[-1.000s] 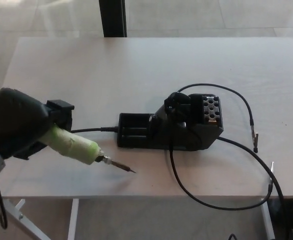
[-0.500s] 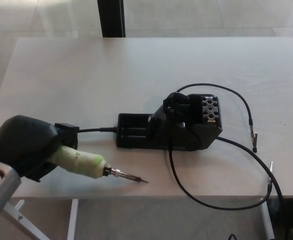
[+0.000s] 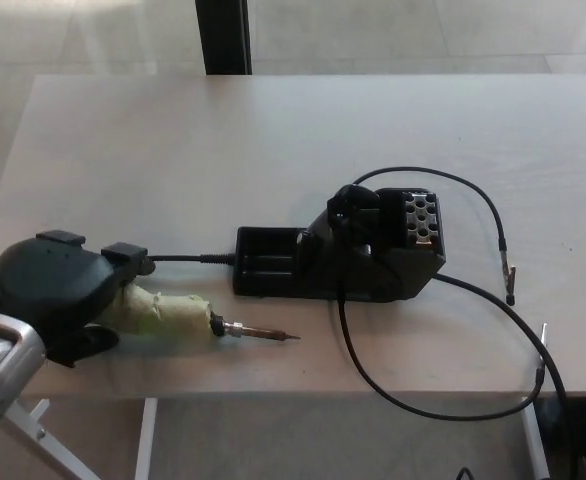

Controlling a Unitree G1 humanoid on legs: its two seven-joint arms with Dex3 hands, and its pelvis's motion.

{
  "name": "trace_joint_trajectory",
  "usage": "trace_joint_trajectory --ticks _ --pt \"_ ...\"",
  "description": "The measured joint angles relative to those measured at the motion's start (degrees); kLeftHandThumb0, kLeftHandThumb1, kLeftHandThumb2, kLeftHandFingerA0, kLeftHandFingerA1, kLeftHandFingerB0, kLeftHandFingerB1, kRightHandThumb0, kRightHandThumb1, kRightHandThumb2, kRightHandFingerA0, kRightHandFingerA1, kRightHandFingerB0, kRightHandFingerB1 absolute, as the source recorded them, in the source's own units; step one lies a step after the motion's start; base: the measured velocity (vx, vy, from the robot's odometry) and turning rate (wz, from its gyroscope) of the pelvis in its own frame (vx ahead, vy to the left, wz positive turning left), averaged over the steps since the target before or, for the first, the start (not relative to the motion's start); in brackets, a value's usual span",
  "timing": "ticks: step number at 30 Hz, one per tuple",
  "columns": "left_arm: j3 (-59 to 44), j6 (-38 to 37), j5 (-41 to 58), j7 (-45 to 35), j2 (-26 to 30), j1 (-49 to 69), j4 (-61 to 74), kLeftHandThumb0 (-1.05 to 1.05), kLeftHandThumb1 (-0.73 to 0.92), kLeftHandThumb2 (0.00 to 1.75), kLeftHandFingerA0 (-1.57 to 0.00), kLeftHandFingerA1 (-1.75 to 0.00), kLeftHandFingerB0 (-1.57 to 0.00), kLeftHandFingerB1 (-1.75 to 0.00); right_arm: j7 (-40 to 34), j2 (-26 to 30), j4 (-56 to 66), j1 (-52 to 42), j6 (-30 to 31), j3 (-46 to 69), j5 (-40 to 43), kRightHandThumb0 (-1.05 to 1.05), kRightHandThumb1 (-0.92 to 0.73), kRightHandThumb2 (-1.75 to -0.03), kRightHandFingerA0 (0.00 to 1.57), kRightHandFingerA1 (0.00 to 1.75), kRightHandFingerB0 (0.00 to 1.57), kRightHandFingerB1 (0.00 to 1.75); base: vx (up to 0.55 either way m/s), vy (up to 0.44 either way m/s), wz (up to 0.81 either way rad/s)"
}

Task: Use the left hand of the robot to grab the soldering gun kept on the middle of the table and pull it out of its base and keep it on the left side of the base

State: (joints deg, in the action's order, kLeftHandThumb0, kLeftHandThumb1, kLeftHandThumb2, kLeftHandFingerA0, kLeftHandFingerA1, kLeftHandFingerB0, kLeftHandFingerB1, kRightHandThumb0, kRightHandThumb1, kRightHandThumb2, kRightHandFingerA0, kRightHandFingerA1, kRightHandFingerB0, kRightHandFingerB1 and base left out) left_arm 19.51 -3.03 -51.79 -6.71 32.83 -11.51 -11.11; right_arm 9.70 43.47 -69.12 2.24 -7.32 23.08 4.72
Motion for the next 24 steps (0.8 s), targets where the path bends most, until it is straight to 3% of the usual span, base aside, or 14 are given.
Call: trace_joint_trajectory --ticks 1,2,7,8,9,10,13,14,15,17,19,20,21,24 --pt "0.6 0.7 -0.6 -1.1 0.5 0.0 0.5 -0.59 0.52 0.90 0.00 -0.36 -0.17 -0.49 0.0 0.0 0.0 0.0 0.0 0.0 0.0 -1.05 -0.69 -0.99 0.74 0.64 0.44 0.42 0.00 0.000 0.00" --pt "0.9 1.1 -1.0 -1.7 0.8 0.0 0.9 -0.56 0.71 0.61 0.00 -0.30 -0.24 -0.36 0.0 0.0 0.0 0.0 0.0 0.0 0.0 -1.05 -0.68 -0.99 0.77 0.67 0.44 0.41 0.00 0.000 0.00" --pt "2.6 2.6 -2.9 -3.6 2.0 -0.1 2.1 -0.60 0.62 0.77 0.00 -0.04 -0.15 -0.44 0.0 0.0 -0.1 0.0 0.0 0.1 0.0 -1.05 -0.64 -0.96 0.81 0.76 0.44 0.41 0.00 0.000 0.00" --pt "2.8 2.6 -3.2 -3.6 2.3 -0.1 2.1 -0.67 0.63 0.80 0.00 0.00 -0.07 -0.31 0.0 0.0 -0.2 0.0 0.0 0.1 0.0 -1.05 -0.63 -0.96 0.79 0.81 0.43 0.41 0.00 0.000 0.00" --pt "3.0 2.7 -3.5 -3.8 2.6 -0.1 2.2 -0.66 0.62 0.77 0.00 0.00 -0.05 -0.22 0.0 0.0 -0.2 -0.1 0.0 0.2 0.1 -1.05 -0.63 -0.95 0.77 0.77 0.40 0.39 0.00 0.000 0.00" --pt "3.1 2.7 -3.7 -4.1 2.8 -0.1 2.4 -0.79 0.52 0.85 0.00 -0.24 -0.03 -0.11 0.0 0.0 -0.2 -0.1 0.0 0.3 0.1 -1.05 -0.62 -0.95 0.76 0.80 0.39 0.39 0.00 0.000 0.00" --pt "2.9 2.7 -3.6 -5.6 3.5 -0.1 3.5 -0.80 0.52 0.83 0.00 -0.24 0.00 -0.01 0.0 0.0 -0.2 -0.1 0.0 0.5 0.2 -1.05 -0.60 -0.95 0.73 0.80 0.34 0.38 0.00 0.000 0.00" --pt "2.6 2.7 -3.2 -6.4 3.5 -0.1 4.1 -0.70 0.72 0.61 0.00 0.00 0.00 0.00 0.0 0.0 -0.2 -0.1 0.0 0.5 0.1 -1.05 -0.60 -0.96 0.72 0.78 0.31 0.37 0.00 0.000 0.00" --pt "2.2 2.7 -2.9 -7.1 3.5 -0.1 4.6 -0.96 0.62 0.93 0.00 -0.26 0.00 0.00 0.0 0.0 -0.2 -0.1 0.0 0.5 0.1 -1.05 -0.58 -0.99 0.72 0.79 0.27 0.36 0.00 0.000 0.00" --pt "1.4 2.7 -1.4 -9.0 3.5 -0.1 5.6 -1.00 0.67 0.99 0.00 -0.25 0.00 0.00 0.0 0.0 -0.2 0.0 0.0 0.5 0.1 -1.05 -0.58 -0.97 0.73 0.79 0.27 0.36 0.00 0.000 0.00" --pt "0.5 2.7 0.1 -10.8 3.5 -0.1 6.4 -0.96 0.65 1.01 0.00 -0.21 -0.10 -0.03 0.0 0.0 -0.2 0.0 0.0 0.5 0.1 -1.05 -0.58 -0.97 0.70 0.77 0.26 0.36 0.00 0.000 0.00" --pt "0.1 2.7 0.6 -11.4 3.5 -0.1 6.6 -0.83 0.68 0.79 0.00 0.00 -0.01 -0.21 0.0 0.0 -0.2 0.0 0.0 0.5 0.1 -1.05 -0.57 -0.98 0.70 0.77 0.26 0.35 0.00 0.000 0.00" --pt "-0.4 2.7 1.4 -12.3 3.6 -0.1 7.1 -0.89 0.59 0.95 0.00 -0.16 -0.09 -0.21 0.0 0.0 -0.2 0.0 0.0 0.5 0.0 -1.05 -0.56 -0.97 0.71 0.79 0.27 0.36 0.00 0.000 0.00" --pt "-2.2 2.7 3.8 -14.9 4.2 -0.1 8.8 -0.80 0.55 0.95 -0.03 -0.30 -0.12 -0.38 0.0 0.0 -0.2 0.0 0.0 0.5 0.0 -1.05 -0.56 -0.97 0.70 0.77 0.27 0.36 0.00 0.000 0.00"
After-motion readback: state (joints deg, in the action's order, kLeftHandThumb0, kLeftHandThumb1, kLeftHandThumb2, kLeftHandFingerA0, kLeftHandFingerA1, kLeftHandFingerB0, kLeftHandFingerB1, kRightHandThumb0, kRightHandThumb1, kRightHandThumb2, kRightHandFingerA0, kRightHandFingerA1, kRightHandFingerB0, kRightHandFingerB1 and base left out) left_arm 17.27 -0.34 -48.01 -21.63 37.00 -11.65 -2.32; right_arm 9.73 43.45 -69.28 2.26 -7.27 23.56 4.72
